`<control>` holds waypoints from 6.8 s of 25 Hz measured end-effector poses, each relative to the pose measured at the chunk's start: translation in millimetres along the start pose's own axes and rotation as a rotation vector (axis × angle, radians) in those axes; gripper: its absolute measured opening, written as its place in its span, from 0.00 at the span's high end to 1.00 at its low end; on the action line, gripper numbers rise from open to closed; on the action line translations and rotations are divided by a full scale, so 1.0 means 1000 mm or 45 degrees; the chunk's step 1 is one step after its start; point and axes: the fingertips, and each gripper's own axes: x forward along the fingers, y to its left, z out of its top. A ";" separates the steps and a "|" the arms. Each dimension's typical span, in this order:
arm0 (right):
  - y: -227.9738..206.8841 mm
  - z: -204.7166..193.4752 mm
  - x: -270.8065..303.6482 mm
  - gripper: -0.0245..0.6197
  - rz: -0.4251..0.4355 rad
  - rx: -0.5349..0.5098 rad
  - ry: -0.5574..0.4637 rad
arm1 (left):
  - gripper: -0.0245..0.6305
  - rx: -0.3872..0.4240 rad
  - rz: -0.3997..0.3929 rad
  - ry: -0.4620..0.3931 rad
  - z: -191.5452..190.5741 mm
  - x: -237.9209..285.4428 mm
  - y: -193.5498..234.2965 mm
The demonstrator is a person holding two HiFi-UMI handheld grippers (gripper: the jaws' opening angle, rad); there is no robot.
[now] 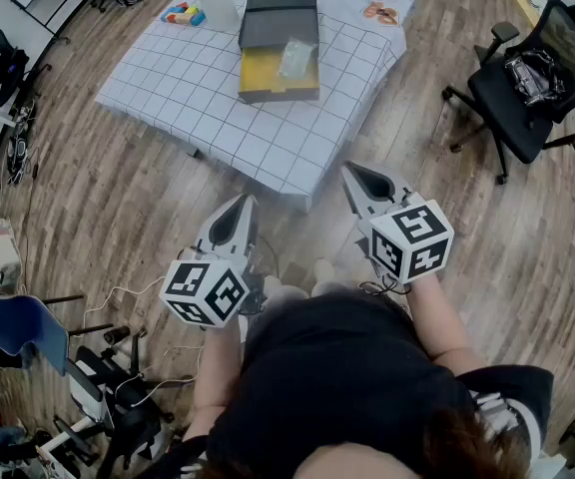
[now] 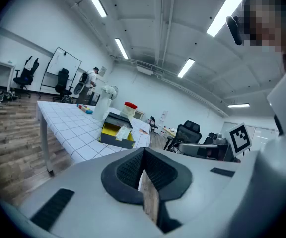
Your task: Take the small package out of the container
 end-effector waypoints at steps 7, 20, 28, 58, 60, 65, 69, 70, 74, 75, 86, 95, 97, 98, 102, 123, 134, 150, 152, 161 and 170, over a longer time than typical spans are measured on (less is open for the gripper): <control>-0.017 -0.018 -0.014 0.94 0.048 0.045 0.036 | 0.92 0.052 -0.102 0.095 -0.020 0.037 -0.049; -0.020 -0.011 0.019 0.94 0.071 0.059 0.067 | 0.92 -0.096 -0.257 0.148 -0.015 0.062 -0.041; -0.011 0.003 0.067 0.94 0.086 0.058 0.107 | 0.92 -0.118 -0.241 0.119 0.008 0.070 0.005; -0.025 0.037 0.179 0.94 0.079 0.038 0.142 | 0.76 0.034 -0.204 0.064 0.057 0.135 0.095; -0.039 0.041 0.181 0.94 0.083 0.045 0.139 | 0.72 0.067 -0.185 0.074 0.059 0.149 0.093; -0.074 0.048 0.190 0.94 0.097 0.064 0.154 | 0.66 0.162 -0.156 0.113 0.066 0.186 0.088; -0.101 0.053 0.199 0.94 0.106 0.065 0.172 | 0.66 0.189 -0.146 0.185 0.066 0.219 0.088; -0.108 0.053 0.201 0.94 0.108 0.068 0.177 | 0.67 0.200 -0.144 0.211 0.065 0.227 0.089; -0.132 0.053 0.210 0.94 0.126 0.084 0.202 | 0.70 0.212 -0.127 0.307 0.063 0.258 0.094; -0.137 0.053 0.213 0.94 0.132 0.085 0.209 | 0.70 0.213 -0.121 0.326 0.063 0.265 0.096; -0.190 0.051 0.245 0.94 0.220 0.086 0.287 | 0.69 0.238 -0.087 0.501 0.059 0.345 0.103; -0.219 0.042 0.270 0.94 0.280 0.092 0.338 | 0.69 0.245 -0.040 0.626 0.046 0.386 0.122; -0.223 0.039 0.273 0.94 0.289 0.099 0.350 | 0.69 0.258 -0.034 0.670 0.041 0.392 0.126; -0.225 0.039 0.274 0.94 0.291 0.102 0.354 | 0.69 0.266 -0.033 0.691 0.039 0.395 0.127; -0.233 0.038 0.281 0.94 0.300 0.110 0.360 | 0.69 0.293 -0.054 0.763 0.033 0.408 0.132; -0.251 0.028 0.293 0.94 0.287 0.158 0.378 | 0.84 0.303 -0.182 0.869 0.019 0.421 0.130; -0.227 0.034 0.283 0.94 0.294 0.119 0.352 | 0.89 0.325 -0.178 0.709 0.037 0.395 0.124; -0.164 0.055 0.264 0.94 0.341 -0.022 0.298 | 0.89 0.217 0.019 0.201 0.115 0.308 0.131; -0.157 0.059 0.262 0.94 0.344 -0.043 0.291 | 0.89 0.213 0.042 0.163 0.121 0.296 0.132; -0.123 0.072 0.251 0.94 0.356 -0.114 0.255 | 0.89 0.192 0.153 0.031 0.133 0.234 0.137; -0.097 0.075 0.237 0.94 0.342 -0.143 0.237 | 0.89 0.118 0.230 -0.016 0.119 0.185 0.141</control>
